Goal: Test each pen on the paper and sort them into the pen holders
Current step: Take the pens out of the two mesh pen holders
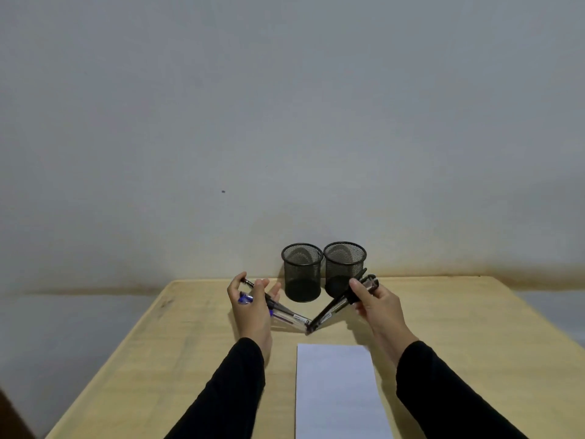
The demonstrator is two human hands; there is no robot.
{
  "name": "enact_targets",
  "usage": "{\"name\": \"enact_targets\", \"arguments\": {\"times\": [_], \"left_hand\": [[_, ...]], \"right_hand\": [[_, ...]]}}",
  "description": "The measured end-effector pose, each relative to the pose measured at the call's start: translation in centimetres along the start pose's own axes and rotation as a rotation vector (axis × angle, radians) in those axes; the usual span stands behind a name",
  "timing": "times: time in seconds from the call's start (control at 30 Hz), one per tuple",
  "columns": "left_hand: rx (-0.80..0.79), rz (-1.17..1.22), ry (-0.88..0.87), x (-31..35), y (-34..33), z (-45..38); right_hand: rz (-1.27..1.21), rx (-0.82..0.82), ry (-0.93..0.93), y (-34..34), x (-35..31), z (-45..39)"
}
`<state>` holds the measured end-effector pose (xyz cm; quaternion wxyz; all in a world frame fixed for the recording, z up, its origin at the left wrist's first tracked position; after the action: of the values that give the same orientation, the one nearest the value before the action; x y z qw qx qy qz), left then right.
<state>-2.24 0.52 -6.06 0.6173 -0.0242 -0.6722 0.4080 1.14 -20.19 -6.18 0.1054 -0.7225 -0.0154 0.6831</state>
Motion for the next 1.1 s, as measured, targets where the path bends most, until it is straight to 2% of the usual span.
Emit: {"name": "enact_targets", "arguments": {"times": [0.1,0.3,0.53,0.77,0.87,0.97,1.1], "left_hand": [[0.111,-0.158,-0.012,-1.2,1.6,-1.0],[0.194,-0.493,-0.054,-1.0,2.6,-1.6],[0.191,-0.901,-0.191,-1.1,3.0,-1.8],[0.125,-1.151,-0.294,-1.0,3.1,-1.4],[0.095,-1.202,-0.316,-0.5,3.3,-1.4],[0.059,-1.195,-0.324,0.3,3.5,-1.1],[-0.059,-1.242,-0.330,1.1,3.9,-1.2]], "right_hand": [[0.004,-0.015,-0.081,0.4,1.1,-0.4],[-0.020,-0.011,-0.139,1.1,2.0,-1.7],[0.309,0.099,-0.030,2.1,2.5,-1.6],[0.643,0.063,0.090,2.0,1.6,-0.9],[0.720,0.042,0.119,1.5,1.1,-0.3],[0.859,0.030,0.236,0.6,0.5,0.4],[0.916,-0.115,0.357,-2.1,0.0,1.4]]}}
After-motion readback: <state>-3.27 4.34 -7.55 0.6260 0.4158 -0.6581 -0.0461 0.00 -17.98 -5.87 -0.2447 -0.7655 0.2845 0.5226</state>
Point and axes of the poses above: each hand's wrist, its own z-axis away from the middle knuckle, its own y-axis out of the back of the hand, x = y × z, the point moved 3 cm from there along -z, towards the middle knuckle, and after that the axes turned 3 degrees about y, right-handed, at the moved point
